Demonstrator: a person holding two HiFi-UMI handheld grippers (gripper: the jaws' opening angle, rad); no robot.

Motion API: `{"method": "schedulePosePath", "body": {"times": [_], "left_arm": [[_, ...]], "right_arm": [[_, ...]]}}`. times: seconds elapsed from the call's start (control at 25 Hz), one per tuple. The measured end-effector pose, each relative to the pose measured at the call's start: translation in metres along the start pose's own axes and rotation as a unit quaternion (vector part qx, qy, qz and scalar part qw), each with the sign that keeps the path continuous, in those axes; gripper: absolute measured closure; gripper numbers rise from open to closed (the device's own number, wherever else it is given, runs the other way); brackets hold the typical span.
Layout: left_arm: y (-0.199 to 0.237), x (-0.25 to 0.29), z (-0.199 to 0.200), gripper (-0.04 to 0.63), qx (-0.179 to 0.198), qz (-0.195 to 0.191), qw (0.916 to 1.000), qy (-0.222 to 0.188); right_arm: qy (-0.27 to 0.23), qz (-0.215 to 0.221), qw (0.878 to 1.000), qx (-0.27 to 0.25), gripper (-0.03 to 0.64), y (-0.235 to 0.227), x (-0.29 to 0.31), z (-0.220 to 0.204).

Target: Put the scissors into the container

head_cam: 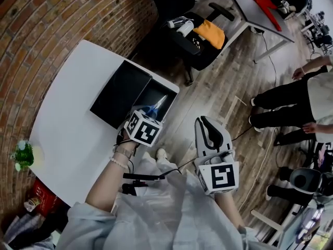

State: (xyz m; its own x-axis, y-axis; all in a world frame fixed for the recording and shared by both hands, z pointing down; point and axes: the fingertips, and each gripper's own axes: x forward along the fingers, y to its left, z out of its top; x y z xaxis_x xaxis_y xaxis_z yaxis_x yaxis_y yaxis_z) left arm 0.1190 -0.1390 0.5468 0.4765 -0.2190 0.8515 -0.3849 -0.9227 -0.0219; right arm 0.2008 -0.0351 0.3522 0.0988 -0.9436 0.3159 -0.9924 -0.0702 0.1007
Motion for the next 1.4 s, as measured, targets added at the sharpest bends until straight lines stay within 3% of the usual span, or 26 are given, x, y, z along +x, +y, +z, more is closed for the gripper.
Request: {"method": "schedulePosePath", "body": {"times": [0.2, 0.44, 0.72, 0.96, 1.24, 1.4], "left_arm": [[0.007, -0.036, 0.021, 0.497, -0.017, 0.013, 0.9970, -0.074], [0.015, -0.091, 0.045, 0.531, -0.013, 0.029, 0.9844, -0.173], [0.034, -0.169, 0.052, 0.555, -0.038, 0.073, 0.9601, -0.267], [0.051, -0.233, 0.053, 0.560, -0.048, 0.111, 0.9307, -0.345], [0.046, -0.281, 0.046, 0.565, -0.063, 0.133, 0.9041, -0.401], [0.045, -0.297, 0.041, 0.566, -0.078, 0.140, 0.8951, -0.416]], "right_arm": [[-0.013, 0.013, 1.000, -0.010, 0.557, 0.006, 0.001, 0.012], [-0.032, 0.036, 0.999, -0.023, 0.557, 0.021, 0.003, 0.026], [-0.057, 0.066, 0.996, -0.036, 0.557, 0.043, 0.001, 0.044], [-0.071, 0.094, 0.992, -0.043, 0.557, 0.064, 0.004, 0.056], [-0.084, 0.122, 0.988, -0.049, 0.557, 0.083, 0.004, 0.065], [-0.087, 0.135, 0.986, -0.052, 0.557, 0.090, 0.005, 0.071]]}}
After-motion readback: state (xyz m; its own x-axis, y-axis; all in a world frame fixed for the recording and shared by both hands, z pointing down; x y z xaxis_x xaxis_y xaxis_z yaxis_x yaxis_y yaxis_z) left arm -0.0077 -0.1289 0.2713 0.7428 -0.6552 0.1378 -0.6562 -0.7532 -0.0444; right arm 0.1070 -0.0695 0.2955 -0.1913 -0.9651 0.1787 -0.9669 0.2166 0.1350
